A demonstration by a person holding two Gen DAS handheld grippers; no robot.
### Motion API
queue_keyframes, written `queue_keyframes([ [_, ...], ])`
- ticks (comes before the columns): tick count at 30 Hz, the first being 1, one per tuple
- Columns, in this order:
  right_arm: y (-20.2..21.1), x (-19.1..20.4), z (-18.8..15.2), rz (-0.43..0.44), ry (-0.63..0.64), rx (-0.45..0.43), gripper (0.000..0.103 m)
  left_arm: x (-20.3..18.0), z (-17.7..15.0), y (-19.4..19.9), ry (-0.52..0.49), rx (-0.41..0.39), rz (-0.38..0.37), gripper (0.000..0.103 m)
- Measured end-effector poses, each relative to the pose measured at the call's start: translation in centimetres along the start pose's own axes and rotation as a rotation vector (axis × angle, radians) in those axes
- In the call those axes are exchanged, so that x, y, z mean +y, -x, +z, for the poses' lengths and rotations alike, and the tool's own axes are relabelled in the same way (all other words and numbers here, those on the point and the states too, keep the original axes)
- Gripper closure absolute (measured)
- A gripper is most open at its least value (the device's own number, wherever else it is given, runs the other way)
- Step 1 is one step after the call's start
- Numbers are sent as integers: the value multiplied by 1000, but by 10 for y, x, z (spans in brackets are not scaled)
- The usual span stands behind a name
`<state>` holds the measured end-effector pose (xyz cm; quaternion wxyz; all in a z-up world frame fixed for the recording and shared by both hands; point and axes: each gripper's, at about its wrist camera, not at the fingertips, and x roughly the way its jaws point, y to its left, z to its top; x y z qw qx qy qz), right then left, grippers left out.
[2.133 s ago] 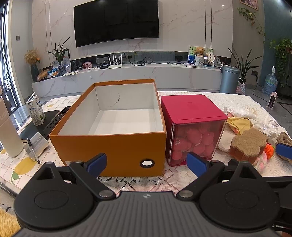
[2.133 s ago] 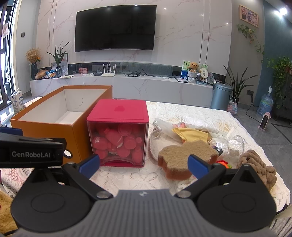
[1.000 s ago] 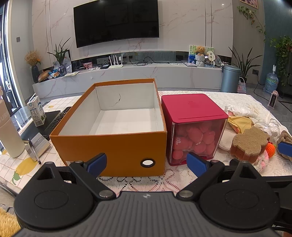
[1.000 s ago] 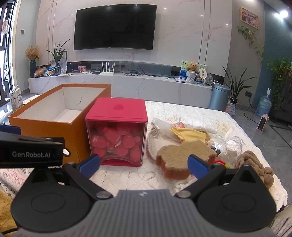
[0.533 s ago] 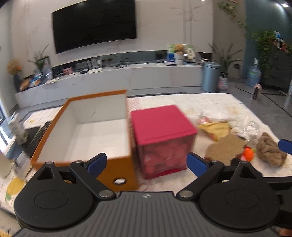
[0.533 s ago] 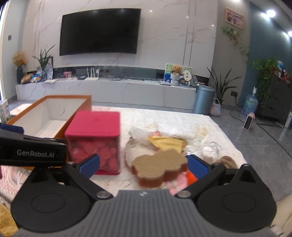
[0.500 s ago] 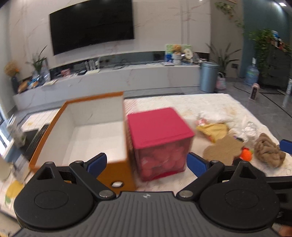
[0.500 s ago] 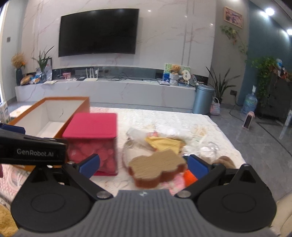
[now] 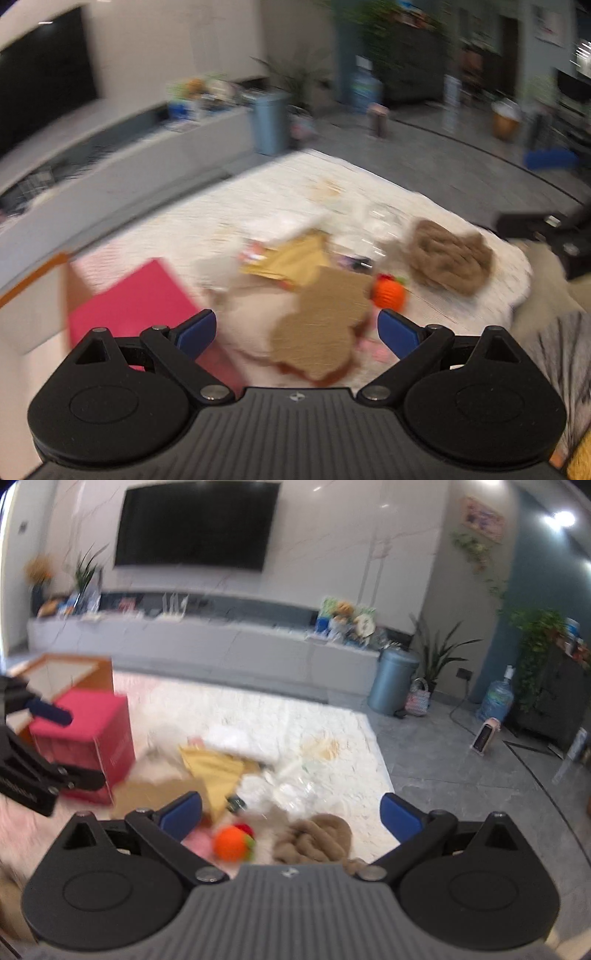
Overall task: Organize soft objects
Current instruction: 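Grasp the brown fibre sponge with the left tool while the right grasps the brown braided cloth, then carry the sponge and braided cloth with both tools over the orange box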
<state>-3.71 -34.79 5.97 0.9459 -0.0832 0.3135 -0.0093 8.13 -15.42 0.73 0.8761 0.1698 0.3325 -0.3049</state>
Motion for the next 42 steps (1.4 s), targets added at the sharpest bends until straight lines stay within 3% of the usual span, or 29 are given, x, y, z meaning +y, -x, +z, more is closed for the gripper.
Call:
queue_keyframes([
  [3, -27, -19, -11, 51, 7, 68, 3, -9, 1, -26, -87, 48, -64, 0],
  [7, -67, -34, -31, 125, 2, 162, 3, -19, 0, -57, -180, 95, -68, 0],
  [10, -90, -35, -40, 128, 14, 190, 3, -23, 1, -74, -232, 108, -35, 0],
  [15, -130, -36, -46, 133, 18, 255, 3, -22, 6, -106, -270, 194, -52, 0],
  [21, -162, -41, -59, 137, 5, 310, 3, -11, 12, -132, -190, 257, -114, 0],
  [27, -164, -41, -64, 133, -1, 291, 3, -2, 15, -144, -104, 301, -179, 0],
  [29, -163, -39, -65, 133, 14, 283, 6, 0, 14, -144, -77, 304, -210, 7],
  [35, -161, -32, -75, 112, 88, 237, 24, 1, 13, -138, -35, 303, -203, 16],
  [40, -152, -27, -72, 105, 124, 212, 40, 7, 14, -122, 6, 264, -180, 17],
  [42, -148, -27, -71, 116, 131, 211, 41, 11, 15, -113, 15, 242, -181, 17],
])
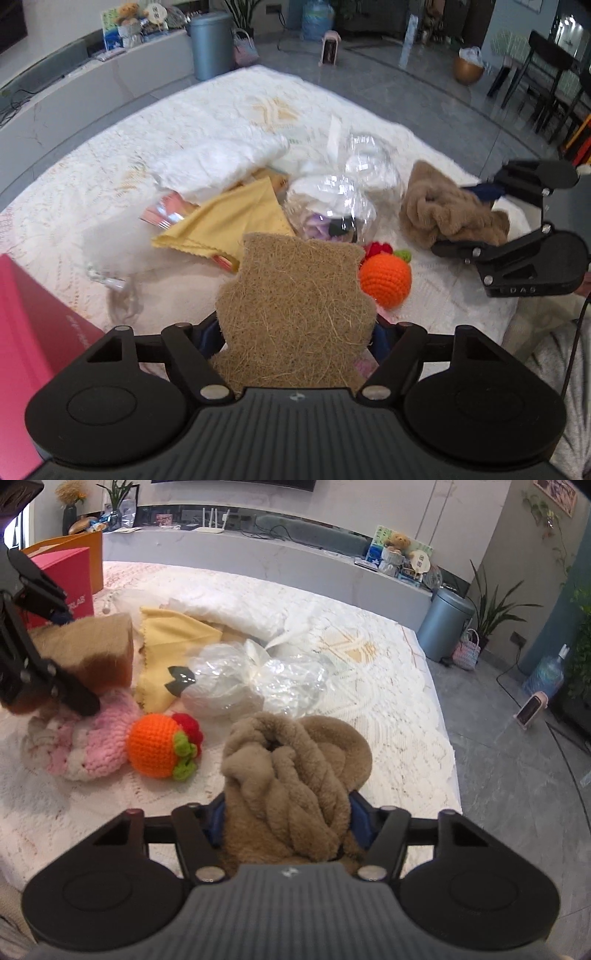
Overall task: Organize soft objects
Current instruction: 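Carry the sponge and braided cloth with both tools over the orange box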
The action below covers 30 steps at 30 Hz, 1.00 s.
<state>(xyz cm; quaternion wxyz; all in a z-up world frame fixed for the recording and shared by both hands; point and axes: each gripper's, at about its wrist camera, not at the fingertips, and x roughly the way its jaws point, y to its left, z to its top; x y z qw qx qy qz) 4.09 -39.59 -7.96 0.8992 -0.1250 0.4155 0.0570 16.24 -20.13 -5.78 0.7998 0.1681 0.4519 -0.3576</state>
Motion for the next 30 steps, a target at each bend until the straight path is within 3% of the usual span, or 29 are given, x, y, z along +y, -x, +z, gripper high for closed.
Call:
queue_keyframes([
  [12, 31, -2, 13, -41, -50, -46, 43, 2, 1, 53, 69, -112, 9, 17],
  [19, 68, 1, 36, -110, -48, -107, 43, -4, -2, 82, 33, -177, 19, 17],
  [26, 114, 11, 71, -153, -63, -214, 43, 1, -7, 128, 79, -279, 54, 17],
  [30, 143, 33, 101, -165, -48, -303, 43, 8, -15, 163, 98, -353, 117, 17],
])
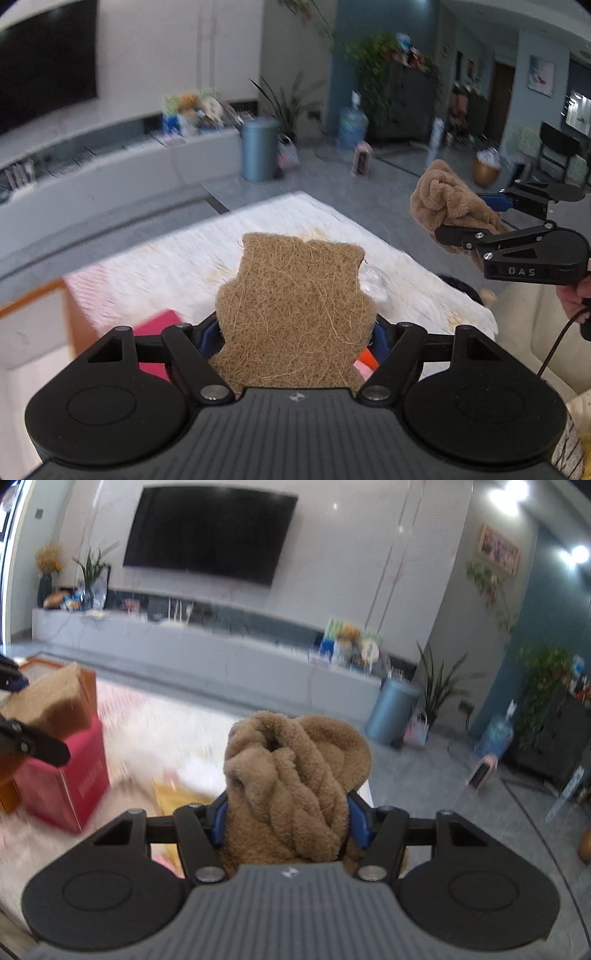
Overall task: Organize soft objects
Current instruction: 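Carry the sponge and braided cloth with both tools over the orange box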
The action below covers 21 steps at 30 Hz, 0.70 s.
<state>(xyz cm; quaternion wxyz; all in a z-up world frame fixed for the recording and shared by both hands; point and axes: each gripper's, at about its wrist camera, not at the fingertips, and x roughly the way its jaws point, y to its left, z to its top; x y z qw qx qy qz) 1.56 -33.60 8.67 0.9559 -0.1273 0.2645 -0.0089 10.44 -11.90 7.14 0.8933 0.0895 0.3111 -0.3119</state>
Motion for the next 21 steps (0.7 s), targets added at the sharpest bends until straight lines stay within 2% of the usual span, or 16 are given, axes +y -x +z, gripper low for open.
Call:
queue_keyframes([
  [6, 29, 42, 46, 29, 32, -87, 42, 20, -1, 39, 23, -29, 61, 16],
  [11, 49, 78, 82, 86, -2, -135, 42, 44, -2, 70, 63, -47, 145, 16],
  [16, 59, 120, 124, 204, -132, -185, 42, 81, -7, 94, 155, -3, 327, 16],
  [21, 46, 179, 147, 363, -236, -184, 42, 131, -32, 96, 234, 57, 516, 16],
])
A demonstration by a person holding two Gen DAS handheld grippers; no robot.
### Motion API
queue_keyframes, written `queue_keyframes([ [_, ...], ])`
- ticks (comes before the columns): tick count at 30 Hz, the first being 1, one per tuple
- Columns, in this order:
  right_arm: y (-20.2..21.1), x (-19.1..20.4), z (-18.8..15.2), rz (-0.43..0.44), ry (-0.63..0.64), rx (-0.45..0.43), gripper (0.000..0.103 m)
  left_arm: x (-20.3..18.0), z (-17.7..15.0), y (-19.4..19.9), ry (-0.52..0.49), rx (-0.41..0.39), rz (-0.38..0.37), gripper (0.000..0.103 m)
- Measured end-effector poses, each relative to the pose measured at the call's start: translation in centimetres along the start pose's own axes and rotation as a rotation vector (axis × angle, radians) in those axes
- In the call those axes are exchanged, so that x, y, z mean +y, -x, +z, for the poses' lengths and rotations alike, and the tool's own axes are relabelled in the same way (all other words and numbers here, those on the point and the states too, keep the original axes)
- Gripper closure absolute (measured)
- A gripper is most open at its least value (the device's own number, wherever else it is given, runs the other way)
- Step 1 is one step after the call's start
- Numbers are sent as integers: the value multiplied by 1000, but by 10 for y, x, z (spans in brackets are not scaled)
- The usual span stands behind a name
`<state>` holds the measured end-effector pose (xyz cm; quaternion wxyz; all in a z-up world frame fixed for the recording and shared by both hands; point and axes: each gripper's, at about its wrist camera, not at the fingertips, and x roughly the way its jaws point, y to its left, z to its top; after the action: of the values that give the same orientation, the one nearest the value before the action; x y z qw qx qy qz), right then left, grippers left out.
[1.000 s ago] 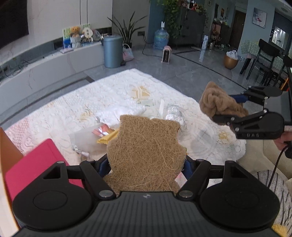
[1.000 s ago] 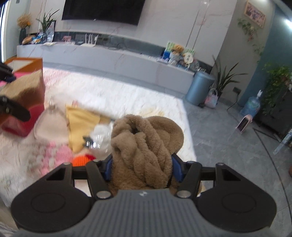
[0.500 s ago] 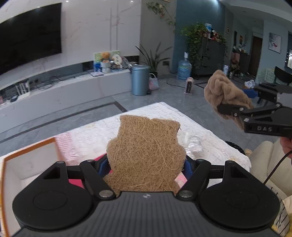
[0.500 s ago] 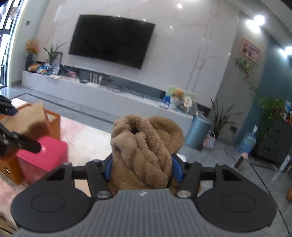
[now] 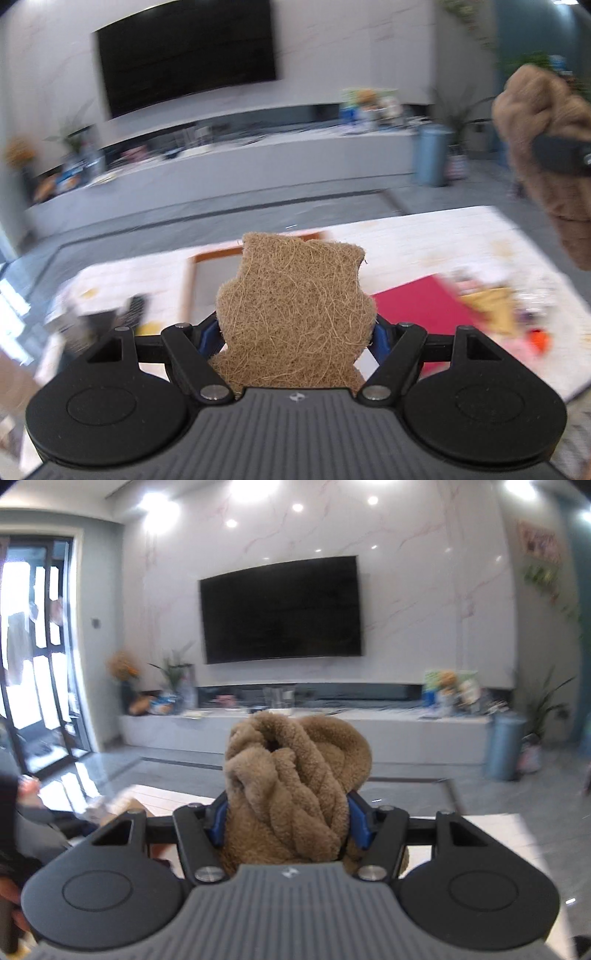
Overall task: Organize soft objects
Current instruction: 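Carry the sponge and braided cloth with both tools over the orange box, then open the left tool dropping the sponge while the right releases the cloth into the box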
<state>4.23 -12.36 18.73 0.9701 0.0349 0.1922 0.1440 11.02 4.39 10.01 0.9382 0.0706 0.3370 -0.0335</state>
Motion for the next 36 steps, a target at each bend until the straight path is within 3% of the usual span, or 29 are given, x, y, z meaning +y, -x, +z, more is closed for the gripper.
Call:
queue_keyframes([
  [3, -34, 33, -12, 40, -23, 21, 42, 21, -9, -26, 37, 28, 115, 16],
  [6, -68, 53, -28, 84, -74, 69, 42, 37, -17, -56, 102, 102, 98, 16],
  [9, -99, 76, -44, 57, -66, 107, 42, 47, -28, -74, 123, 149, 72, 16],
  [16, -160, 82, -73, 107, -146, 194, 42, 56, -41, -104, 116, 198, 191, 16],
  [18, -175, 82, -83, 111, -167, 231, 42, 51, -44, -108, 55, 183, 214, 16],
  [21, -193, 82, -97, 124, -171, 270, 42, 47, -46, -112, 49, 174, 229, 15],
  [29, -194, 81, -108, 129, -136, 255, 42, 47, -47, -106, 50, 180, 233, 7],
  [33, -194, 77, -105, 132, -136, 258, 42, 44, -48, -88, 10, 85, 195, 6],
  [36, -189, 75, -107, 131, -141, 254, 42, 44, -45, -74, 43, -2, 174, 2],
])
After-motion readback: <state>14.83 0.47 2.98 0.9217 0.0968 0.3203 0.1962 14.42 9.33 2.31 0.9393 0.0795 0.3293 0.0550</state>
